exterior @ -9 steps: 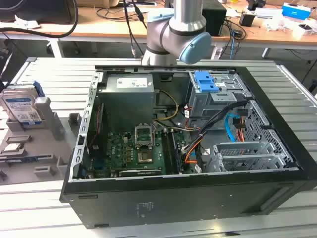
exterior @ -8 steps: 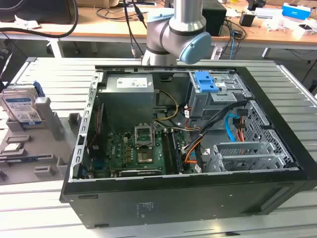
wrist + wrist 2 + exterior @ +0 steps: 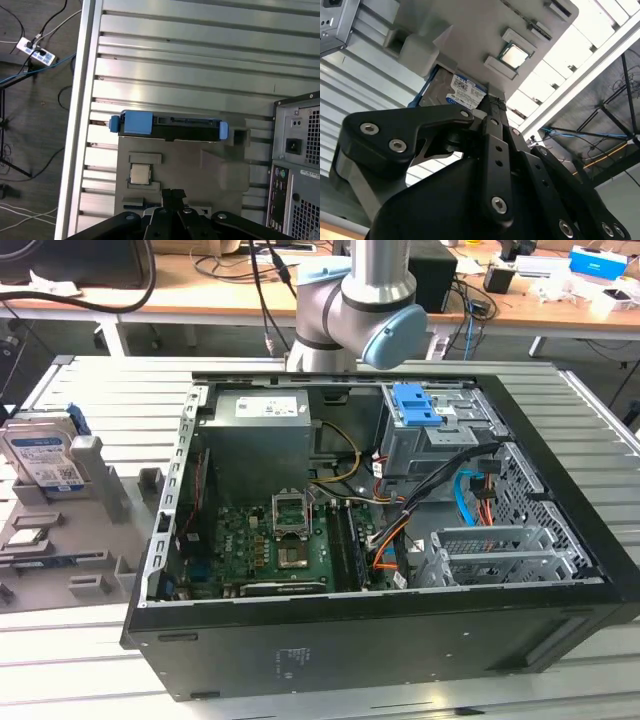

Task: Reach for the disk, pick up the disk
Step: 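Pick up the disk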

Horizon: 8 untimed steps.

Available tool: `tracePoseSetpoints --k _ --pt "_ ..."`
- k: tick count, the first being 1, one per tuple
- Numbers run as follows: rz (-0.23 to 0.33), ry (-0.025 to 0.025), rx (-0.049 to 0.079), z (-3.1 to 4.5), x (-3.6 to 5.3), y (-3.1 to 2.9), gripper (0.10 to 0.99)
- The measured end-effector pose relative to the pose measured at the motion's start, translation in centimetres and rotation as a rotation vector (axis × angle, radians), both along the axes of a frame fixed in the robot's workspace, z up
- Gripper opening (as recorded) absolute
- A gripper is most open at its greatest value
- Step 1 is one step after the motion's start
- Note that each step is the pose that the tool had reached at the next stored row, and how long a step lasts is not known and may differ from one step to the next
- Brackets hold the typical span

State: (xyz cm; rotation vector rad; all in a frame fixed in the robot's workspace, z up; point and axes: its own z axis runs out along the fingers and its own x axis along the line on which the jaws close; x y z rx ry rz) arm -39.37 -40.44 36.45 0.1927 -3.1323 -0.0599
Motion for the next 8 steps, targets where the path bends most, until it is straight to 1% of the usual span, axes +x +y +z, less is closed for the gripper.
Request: tracePoseSetpoints --k 2,8 --pt "0.027 0.0000 0.000 0.00 0.00 0.00 0.106" --pt "0.077 0.0001 0.000 0.00 0.00 0.00 0.106"
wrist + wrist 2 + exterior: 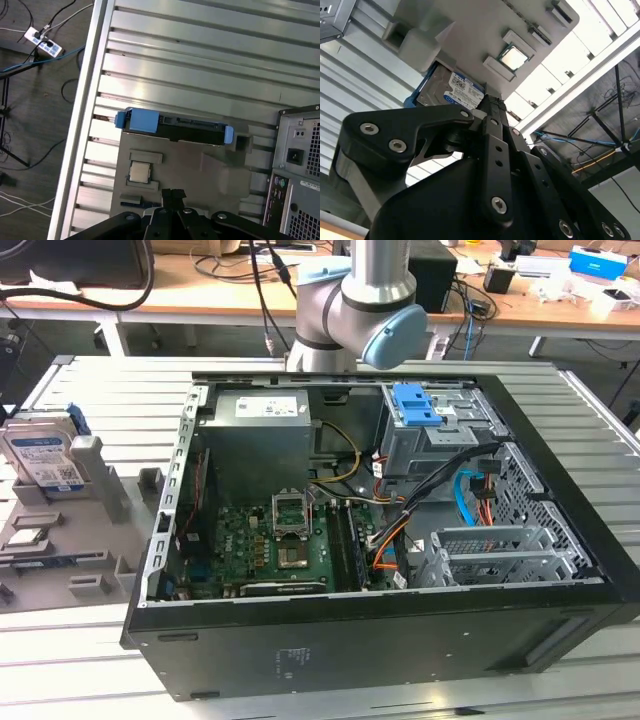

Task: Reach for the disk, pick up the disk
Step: 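Pick up the disk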

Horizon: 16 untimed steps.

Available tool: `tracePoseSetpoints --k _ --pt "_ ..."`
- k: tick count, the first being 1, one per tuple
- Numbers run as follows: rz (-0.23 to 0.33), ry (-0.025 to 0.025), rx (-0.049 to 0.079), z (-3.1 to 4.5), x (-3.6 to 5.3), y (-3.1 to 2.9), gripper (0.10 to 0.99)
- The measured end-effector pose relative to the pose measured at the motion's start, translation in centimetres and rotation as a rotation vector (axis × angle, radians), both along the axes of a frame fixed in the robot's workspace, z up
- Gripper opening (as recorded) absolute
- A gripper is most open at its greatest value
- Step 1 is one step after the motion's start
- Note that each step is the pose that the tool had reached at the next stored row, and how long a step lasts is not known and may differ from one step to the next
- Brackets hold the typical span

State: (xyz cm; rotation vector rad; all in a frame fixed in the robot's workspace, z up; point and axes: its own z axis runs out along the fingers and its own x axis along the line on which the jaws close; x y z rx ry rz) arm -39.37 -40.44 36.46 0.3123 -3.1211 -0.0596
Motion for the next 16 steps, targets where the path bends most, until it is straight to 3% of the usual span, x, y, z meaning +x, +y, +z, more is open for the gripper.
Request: tracePoseSetpoints --k 3,16 --pt "0.057 -0.0001 0.000 0.00 0.00 0.00 0.106" --pt "0.191 0.0000 0.000 0.00 0.00 0.00 0.106"
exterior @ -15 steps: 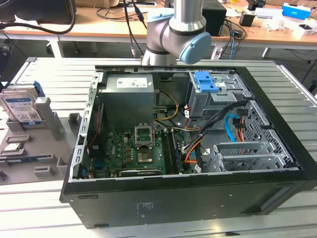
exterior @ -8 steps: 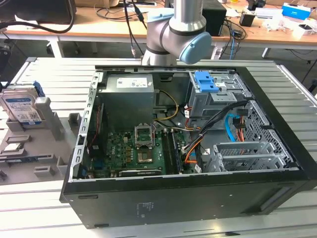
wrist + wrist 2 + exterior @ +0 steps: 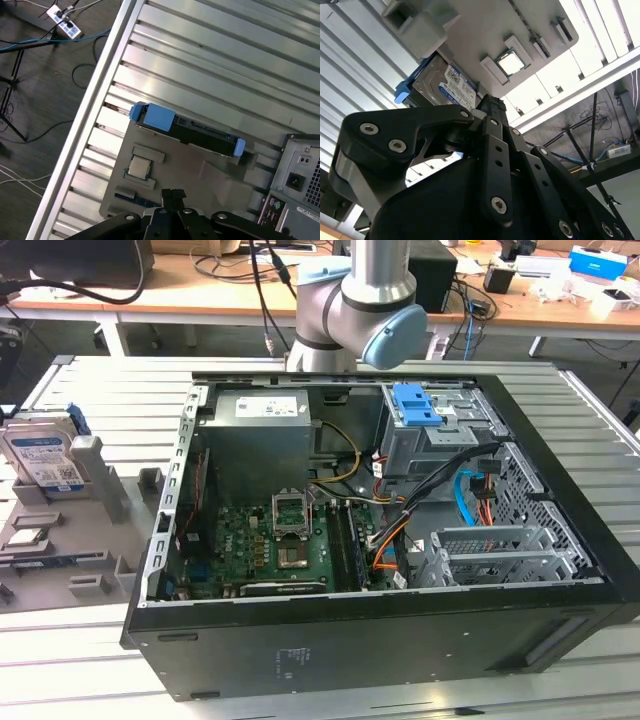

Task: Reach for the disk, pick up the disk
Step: 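Pick up the disk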

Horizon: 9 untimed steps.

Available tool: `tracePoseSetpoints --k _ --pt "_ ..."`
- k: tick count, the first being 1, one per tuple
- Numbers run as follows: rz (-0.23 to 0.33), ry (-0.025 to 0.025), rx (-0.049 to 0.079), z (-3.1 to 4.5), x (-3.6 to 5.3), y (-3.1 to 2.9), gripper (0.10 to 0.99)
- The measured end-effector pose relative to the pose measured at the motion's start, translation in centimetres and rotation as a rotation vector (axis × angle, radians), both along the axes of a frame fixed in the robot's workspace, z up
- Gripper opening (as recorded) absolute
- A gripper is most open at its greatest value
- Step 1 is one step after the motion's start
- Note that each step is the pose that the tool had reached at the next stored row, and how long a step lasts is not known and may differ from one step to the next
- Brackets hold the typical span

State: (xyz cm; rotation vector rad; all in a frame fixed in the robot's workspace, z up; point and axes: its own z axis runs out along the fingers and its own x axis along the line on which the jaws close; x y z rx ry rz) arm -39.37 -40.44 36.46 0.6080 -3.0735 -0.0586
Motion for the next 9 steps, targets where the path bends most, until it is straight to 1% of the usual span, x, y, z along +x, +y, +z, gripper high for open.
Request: tracePoseSetpoints --k 3,9 --pt "0.040 0.0000 0.000 0.00 0.00 0.00 0.106" --pt "0.091 -0.0001 0.000 0.00 0.00 0.00 0.106"
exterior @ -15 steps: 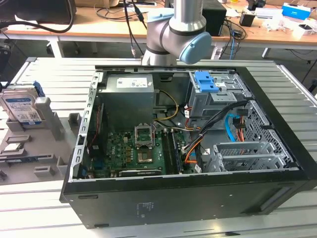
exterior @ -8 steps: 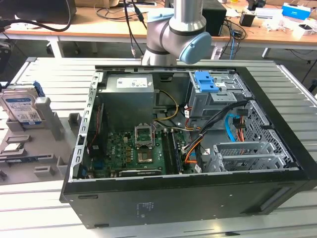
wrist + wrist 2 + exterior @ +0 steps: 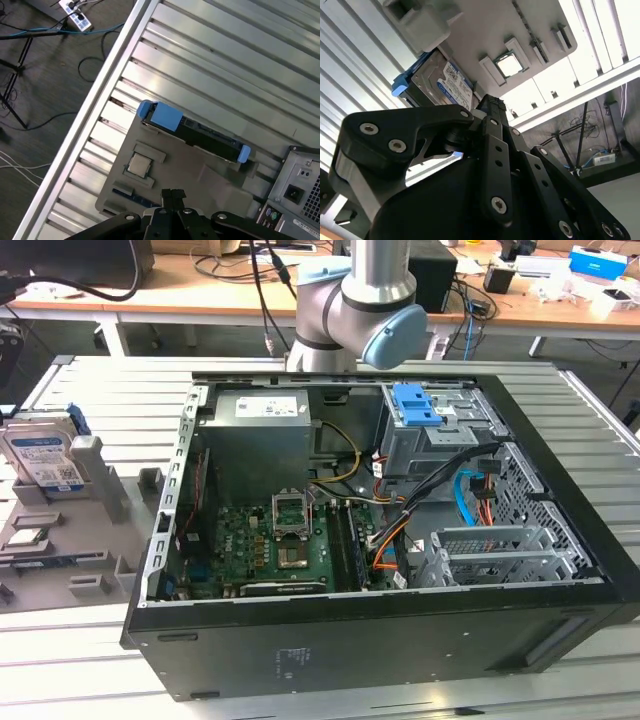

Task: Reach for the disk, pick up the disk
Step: 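Pick up the disk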

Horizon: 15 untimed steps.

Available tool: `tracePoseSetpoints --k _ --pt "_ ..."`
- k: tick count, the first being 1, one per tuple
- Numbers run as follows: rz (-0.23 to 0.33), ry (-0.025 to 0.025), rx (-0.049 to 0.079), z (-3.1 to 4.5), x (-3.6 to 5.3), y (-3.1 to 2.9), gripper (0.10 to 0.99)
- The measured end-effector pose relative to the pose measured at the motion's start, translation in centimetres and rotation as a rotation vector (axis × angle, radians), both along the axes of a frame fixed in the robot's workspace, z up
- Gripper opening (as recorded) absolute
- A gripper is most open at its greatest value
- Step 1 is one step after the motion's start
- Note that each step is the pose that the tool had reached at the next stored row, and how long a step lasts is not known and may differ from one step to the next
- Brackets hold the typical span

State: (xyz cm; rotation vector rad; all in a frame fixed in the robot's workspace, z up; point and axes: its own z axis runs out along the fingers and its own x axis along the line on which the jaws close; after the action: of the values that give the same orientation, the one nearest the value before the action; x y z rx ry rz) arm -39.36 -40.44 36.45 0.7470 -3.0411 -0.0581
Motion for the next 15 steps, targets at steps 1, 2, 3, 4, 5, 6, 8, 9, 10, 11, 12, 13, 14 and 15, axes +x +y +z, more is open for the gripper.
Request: tracePoseSetpoints --k 1,2,3,4,5,6,8,9,10,11,12,13,14,15 --pt "0.016 0.0000 0.000 0.00 0.00 0.00 0.106" --pt "0.026 0.0000 0.000 0.00 0.00 0.00 0.106" --pt "0.038 0.0000 0.000 0.00 0.00 0.00 0.106" --pt "0.048 0.0000 0.000 0.00 0.00 0.00 0.106" --pt "0.059 0.0000 0.000 0.00 0.00 0.00 0.106" --pt "0.072 0.0000 0.000 0.00 0.00 0.00 0.106" --pt "0.093 0.0000 0.000 0.00 0.00 0.00 0.106" --pt "0.100 0.0000 0.000 0.00 0.00 0.00 0.106" --pt "0.107 0.0001 0.000 0.00 0.00 0.00 0.106" --pt "0.112 0.0000 0.000 0.00 0.00 0.00 0.106" --pt "0.121 0.0000 0.000 0.00 0.00 0.00 0.106" --pt "0.129 0.0001 0.000 0.01 0.00 0.00 0.106" --pt "0.142 0.0000 0.000 0.00 0.00 0.00 0.106" --pt "0.154 0.0000 0.000 0.00 0.00 0.00 0.106"
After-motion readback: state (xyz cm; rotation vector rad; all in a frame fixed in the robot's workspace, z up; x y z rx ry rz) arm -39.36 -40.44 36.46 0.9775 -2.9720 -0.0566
